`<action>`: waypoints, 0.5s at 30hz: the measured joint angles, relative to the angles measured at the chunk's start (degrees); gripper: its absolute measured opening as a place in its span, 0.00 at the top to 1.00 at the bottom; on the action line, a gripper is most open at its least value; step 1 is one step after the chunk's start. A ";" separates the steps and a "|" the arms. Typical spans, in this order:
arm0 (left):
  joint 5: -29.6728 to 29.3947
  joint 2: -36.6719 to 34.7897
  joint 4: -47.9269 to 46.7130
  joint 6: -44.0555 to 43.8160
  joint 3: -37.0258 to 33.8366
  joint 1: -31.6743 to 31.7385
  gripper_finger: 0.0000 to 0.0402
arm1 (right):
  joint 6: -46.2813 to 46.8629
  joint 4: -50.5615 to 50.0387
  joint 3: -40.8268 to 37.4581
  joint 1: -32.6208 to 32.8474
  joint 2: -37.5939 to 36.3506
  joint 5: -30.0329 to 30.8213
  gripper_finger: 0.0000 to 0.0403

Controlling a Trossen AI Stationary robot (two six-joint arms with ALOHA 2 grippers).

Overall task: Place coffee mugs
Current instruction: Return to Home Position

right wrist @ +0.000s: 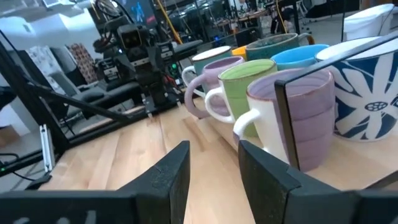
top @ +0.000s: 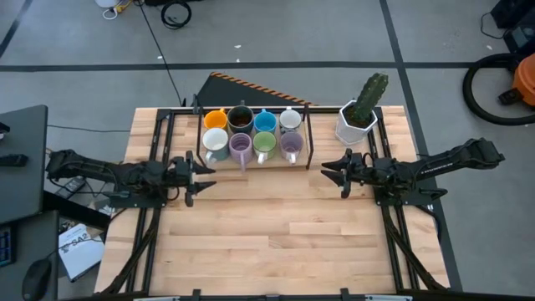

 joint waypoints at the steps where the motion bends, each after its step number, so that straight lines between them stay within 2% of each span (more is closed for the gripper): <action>1: 0.00 0.00 -0.45 -0.52 0.00 -0.01 0.52 | 0.08 0.04 0.00 0.00 0.00 0.16 0.65; 7: -0.05 0.02 -2.50 -2.28 -0.25 -0.10 0.52 | -1.10 1.09 0.00 0.00 -0.02 0.18 0.65; 13: -0.03 0.00 1.49 -5.26 -6.39 -0.18 0.52 | -4.54 1.45 0.00 0.00 -0.02 0.96 0.65; 15: -0.26 -0.04 1.04 -5.36 -6.42 -0.19 0.52 | -5.05 0.98 0.00 0.00 0.04 0.97 0.65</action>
